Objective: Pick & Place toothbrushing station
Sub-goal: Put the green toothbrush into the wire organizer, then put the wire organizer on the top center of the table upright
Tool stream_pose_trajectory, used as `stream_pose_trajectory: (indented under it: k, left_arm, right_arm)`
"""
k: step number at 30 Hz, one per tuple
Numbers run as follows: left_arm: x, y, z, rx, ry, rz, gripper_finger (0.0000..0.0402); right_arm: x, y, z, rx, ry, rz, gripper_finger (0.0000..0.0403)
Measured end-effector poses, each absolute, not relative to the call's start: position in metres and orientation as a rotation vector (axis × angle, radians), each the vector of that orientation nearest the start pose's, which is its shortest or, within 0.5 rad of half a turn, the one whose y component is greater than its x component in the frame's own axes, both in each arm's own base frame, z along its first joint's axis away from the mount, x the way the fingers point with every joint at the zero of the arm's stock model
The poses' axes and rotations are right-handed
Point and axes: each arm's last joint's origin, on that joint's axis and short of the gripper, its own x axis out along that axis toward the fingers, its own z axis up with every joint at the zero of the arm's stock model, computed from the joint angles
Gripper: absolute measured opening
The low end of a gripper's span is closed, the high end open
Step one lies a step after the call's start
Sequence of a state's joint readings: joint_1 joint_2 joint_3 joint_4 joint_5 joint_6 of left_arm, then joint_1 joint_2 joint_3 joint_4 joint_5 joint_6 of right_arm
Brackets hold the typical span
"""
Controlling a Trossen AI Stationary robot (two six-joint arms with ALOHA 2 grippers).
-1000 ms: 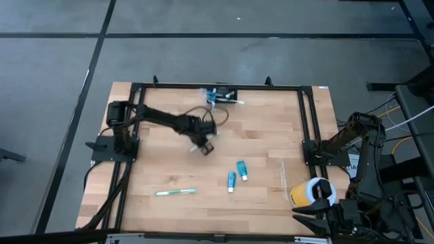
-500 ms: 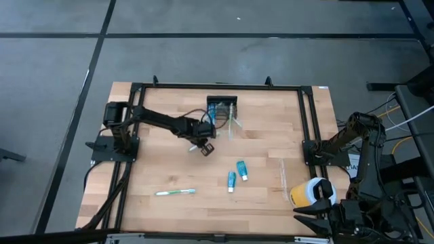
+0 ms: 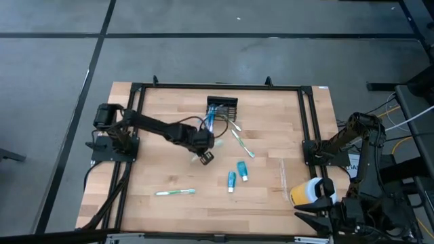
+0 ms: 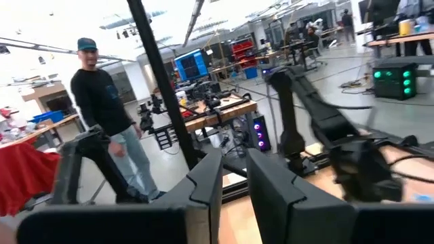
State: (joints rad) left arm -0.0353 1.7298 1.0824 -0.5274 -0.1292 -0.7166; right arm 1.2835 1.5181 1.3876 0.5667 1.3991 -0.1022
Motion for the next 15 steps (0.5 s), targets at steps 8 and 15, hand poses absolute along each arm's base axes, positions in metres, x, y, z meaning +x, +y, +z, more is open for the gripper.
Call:
stream_pose_trajectory:
  k: [8,15]
  left_arm:
    - [0.32,-0.063,0.199,-0.546,0.968,0.463,0.0054]
    - [0.307,-0.098,0.23,-0.512,0.766,0.409,0.0067]
  right_arm:
    - [0.119,0.289,0.447,0.281,-0.201,-0.075,0.007]
    - [0.116,0.28,0.457,0.201,-0.24,-0.088,0.007]
